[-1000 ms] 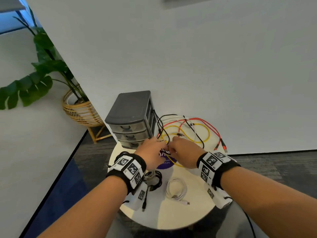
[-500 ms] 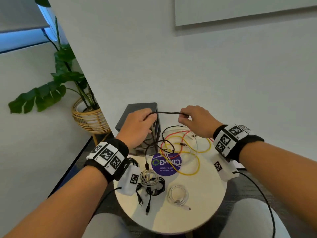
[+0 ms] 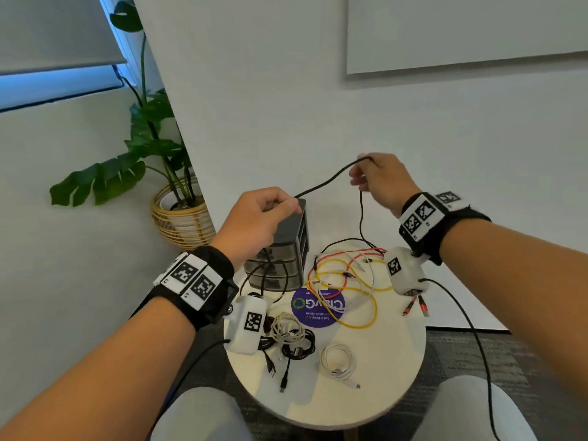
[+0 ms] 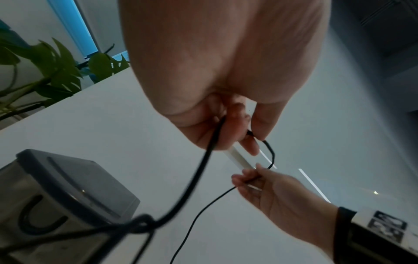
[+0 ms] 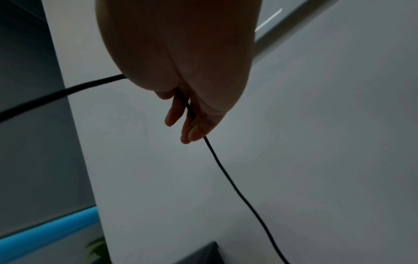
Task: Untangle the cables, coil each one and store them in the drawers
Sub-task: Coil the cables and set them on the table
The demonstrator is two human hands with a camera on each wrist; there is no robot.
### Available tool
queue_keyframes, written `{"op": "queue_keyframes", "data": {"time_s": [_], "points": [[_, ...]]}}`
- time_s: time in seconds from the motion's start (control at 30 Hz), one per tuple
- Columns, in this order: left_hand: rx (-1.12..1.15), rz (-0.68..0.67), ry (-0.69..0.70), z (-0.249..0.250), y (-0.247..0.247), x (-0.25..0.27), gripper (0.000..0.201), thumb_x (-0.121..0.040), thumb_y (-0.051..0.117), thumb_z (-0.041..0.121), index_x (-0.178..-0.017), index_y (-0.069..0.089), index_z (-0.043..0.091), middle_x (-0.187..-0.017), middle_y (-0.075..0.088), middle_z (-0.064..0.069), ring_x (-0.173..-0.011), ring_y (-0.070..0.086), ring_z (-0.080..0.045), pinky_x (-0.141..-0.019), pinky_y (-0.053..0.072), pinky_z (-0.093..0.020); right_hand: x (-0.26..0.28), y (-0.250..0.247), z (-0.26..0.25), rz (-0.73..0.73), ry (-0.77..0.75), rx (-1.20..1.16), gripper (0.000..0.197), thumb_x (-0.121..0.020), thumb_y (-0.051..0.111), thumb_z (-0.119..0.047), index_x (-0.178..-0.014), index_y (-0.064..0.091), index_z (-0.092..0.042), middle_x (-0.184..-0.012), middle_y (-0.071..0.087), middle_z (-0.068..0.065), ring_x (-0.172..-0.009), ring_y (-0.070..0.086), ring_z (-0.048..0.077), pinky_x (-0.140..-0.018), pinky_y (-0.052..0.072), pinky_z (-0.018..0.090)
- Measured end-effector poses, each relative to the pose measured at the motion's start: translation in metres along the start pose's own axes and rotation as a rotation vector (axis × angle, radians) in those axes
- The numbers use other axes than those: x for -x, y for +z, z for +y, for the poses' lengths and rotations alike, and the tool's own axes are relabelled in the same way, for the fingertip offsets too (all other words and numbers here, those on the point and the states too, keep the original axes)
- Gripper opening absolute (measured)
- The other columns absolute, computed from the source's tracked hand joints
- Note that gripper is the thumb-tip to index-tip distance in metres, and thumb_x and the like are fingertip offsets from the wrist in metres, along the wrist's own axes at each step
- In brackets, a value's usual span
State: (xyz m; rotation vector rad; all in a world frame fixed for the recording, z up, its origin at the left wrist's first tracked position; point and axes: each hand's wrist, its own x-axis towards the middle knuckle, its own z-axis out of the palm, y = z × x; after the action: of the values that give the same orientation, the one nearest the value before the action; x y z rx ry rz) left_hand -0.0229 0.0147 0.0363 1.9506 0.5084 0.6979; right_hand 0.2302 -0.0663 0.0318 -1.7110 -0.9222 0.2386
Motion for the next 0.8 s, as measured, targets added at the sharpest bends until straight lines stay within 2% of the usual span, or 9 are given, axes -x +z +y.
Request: {"op": "queue_keyframes", "data": {"time_s": [0.07, 0.1, 0.2, 0.3, 0.5, 0.63, 0.73, 0.8], "points": [[0.057, -0.038, -0.006, 0.0, -0.004, 0.002, 0.02, -0.104, 0.058, 0.017, -0.094, 0.07, 0.005, -0.055, 0.042, 0.008, -0.049, 0.029, -0.015, -0.049, 0.03, -0.03, -0.008, -0.005, -0.022, 0.039, -0.053, -0.08, 0.034, -0.106, 0.043, -0.028, -0.084, 0.067, -0.018, -0.089, 0.073, 0.003, -0.089, 0.074, 0.023, -0.084, 0.058, 0.038], [0.076, -0.058, -0.002, 0.0, -0.005, 0.003, 0.019, -0.104, 0.057, 0.015, -0.094, 0.069, 0.004, -0.055, 0.04, 0.005, -0.05, 0.031, -0.015, -0.048, 0.036, -0.029, -0.011, -0.008, -0.033, 0.05, -0.088, -0.103, 0.037, -0.107, 0.042, -0.031, -0.087, 0.068, -0.015, -0.089, 0.074, 0.004, -0.088, 0.074, 0.023, -0.083, 0.059, 0.038], [0.124, -0.097, -0.001, -0.002, -0.007, 0.006, 0.02, -0.105, 0.054, 0.013, -0.093, 0.067, 0.003, -0.059, 0.042, 0.0, -0.053, 0.04, -0.016, -0.059, 0.051, -0.029, -0.016, -0.013, -0.063, 0.049, -0.191, -0.139, 0.041, -0.107, 0.039, -0.034, -0.088, 0.069, -0.014, -0.09, 0.074, 0.006, -0.084, 0.073, 0.02, -0.08, 0.058, 0.035], [0.162, -0.098, -0.003, -0.003, -0.007, 0.009, 0.023, -0.106, 0.05, 0.013, -0.093, 0.065, 0.003, -0.064, 0.044, 0.0, -0.057, 0.045, -0.016, -0.067, 0.056, -0.033, -0.011, -0.014, -0.089, 0.002, -0.256, -0.151, 0.043, -0.108, 0.037, -0.032, -0.084, 0.068, -0.017, -0.089, 0.072, 0.003, -0.082, 0.07, 0.016, -0.082, 0.056, 0.033], [0.154, -0.103, 0.0, -0.01, -0.006, 0.016, 0.017, -0.103, 0.056, 0.012, -0.092, 0.068, 0.007, -0.064, 0.049, 0.0, -0.063, 0.053, -0.016, -0.081, 0.055, -0.039, 0.0, -0.022, -0.137, 0.039, -0.401, -0.214, 0.04, -0.107, 0.034, -0.029, -0.082, 0.064, -0.018, -0.09, 0.072, 0.005, -0.094, 0.072, 0.029, -0.083, 0.057, 0.037], [0.076, -0.103, 0.009, -0.015, -0.002, 0.02, 0.017, -0.103, 0.057, 0.014, -0.091, 0.068, 0.008, -0.069, 0.062, 0.002, -0.077, 0.063, -0.015, -0.084, 0.051, -0.023, 0.004, -0.034, -0.171, 0.091, -0.502, -0.346, 0.038, -0.107, 0.033, -0.025, -0.086, 0.061, -0.014, -0.093, 0.071, 0.008, -0.091, 0.073, 0.028, -0.08, 0.056, 0.035], [-0.008, -0.106, 0.003, -0.018, 0.001, 0.024, 0.02, -0.104, 0.055, 0.018, -0.093, 0.07, 0.009, -0.087, 0.071, 0.002, -0.089, 0.066, -0.005, -0.085, 0.047, -0.013, 0.009, -0.04, -0.192, 0.101, -0.561, -0.432, 0.035, -0.106, 0.033, -0.02, -0.086, 0.06, -0.011, -0.092, 0.071, 0.01, -0.088, 0.073, 0.027, -0.084, 0.057, 0.036], [-0.08, -0.102, -0.019, -0.021, 0.001, 0.026, 0.021, -0.104, 0.055, 0.025, -0.101, 0.072, 0.012, -0.101, 0.073, 0.002, -0.101, 0.066, -0.004, -0.088, 0.045, -0.013, 0.013, -0.045, -0.202, 0.104, -0.582, -0.483, 0.034, -0.105, 0.035, -0.015, -0.083, 0.06, -0.012, -0.09, 0.071, 0.009, -0.086, 0.073, 0.025, -0.084, 0.057, 0.036]]}}
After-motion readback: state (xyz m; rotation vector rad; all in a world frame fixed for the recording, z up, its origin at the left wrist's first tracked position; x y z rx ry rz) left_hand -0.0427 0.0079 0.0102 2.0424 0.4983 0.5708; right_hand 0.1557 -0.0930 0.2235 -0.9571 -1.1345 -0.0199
